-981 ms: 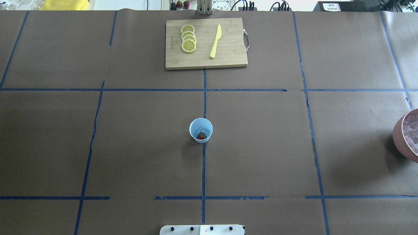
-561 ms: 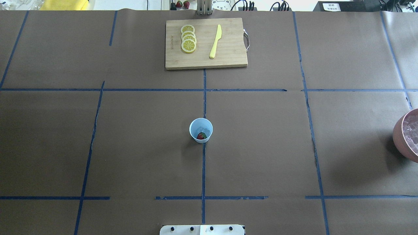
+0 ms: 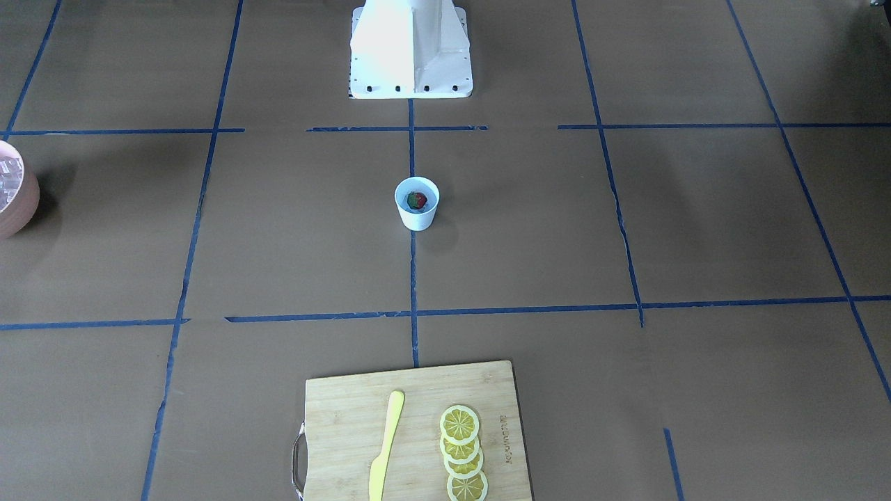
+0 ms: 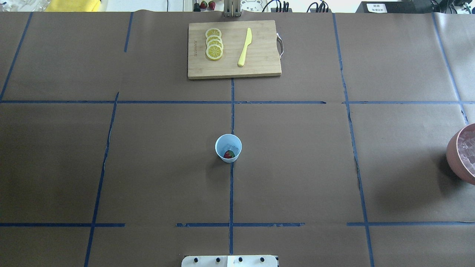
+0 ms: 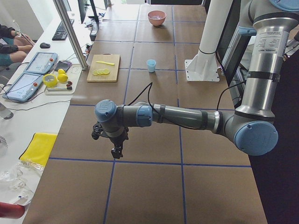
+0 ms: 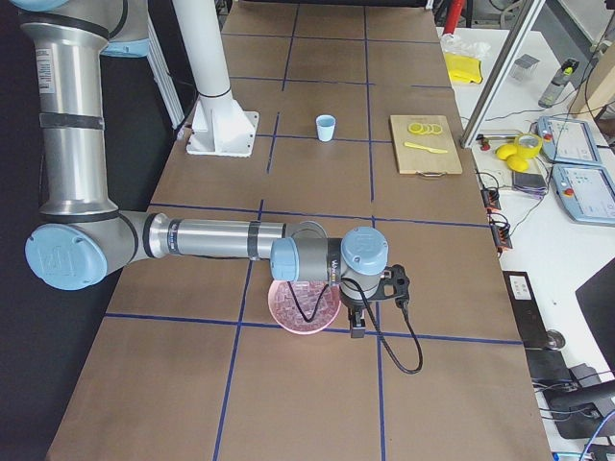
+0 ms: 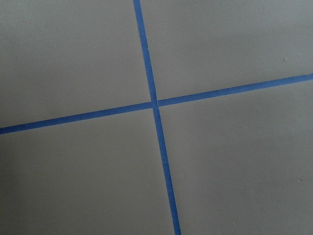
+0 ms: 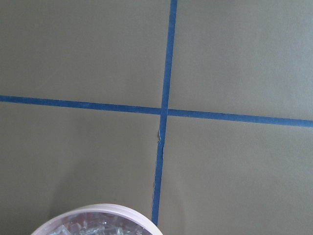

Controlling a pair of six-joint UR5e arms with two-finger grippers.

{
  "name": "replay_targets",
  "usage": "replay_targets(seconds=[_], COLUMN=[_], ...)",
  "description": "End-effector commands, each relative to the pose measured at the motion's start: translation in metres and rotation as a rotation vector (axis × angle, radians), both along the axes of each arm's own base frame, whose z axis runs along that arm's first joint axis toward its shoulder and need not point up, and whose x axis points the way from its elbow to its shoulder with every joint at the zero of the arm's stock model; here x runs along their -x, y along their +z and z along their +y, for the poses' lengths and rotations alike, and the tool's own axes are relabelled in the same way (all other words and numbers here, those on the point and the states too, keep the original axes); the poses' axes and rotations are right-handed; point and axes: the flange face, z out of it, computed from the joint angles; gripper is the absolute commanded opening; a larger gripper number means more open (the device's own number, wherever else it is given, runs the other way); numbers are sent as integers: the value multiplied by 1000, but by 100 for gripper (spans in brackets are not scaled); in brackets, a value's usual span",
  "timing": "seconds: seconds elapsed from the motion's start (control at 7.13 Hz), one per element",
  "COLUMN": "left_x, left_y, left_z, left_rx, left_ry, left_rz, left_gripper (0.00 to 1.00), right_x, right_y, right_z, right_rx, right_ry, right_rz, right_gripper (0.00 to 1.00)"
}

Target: Put ice and strawberries in cup

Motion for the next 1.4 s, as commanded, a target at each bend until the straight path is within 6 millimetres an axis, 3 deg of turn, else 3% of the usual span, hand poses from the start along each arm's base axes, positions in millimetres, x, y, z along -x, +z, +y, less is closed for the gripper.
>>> replay_targets(seconds=[0.0, 0.28, 1.26], left_x=[0, 1, 6], left_y=[2, 13, 28], left_z=[1, 12, 20], left_rx=[-4, -41, 16], left_ry=[-44, -58, -129], left_rz=[-2, 1, -12], left_gripper=[100, 100, 100], right_x=[0, 0, 0], right_y=[-1, -1, 6], right_z=[-1, -1, 2], right_rx=[-1, -2, -17], right_ry=[0, 0, 3], right_rz=[1, 1, 2], right_gripper=[99, 99, 99])
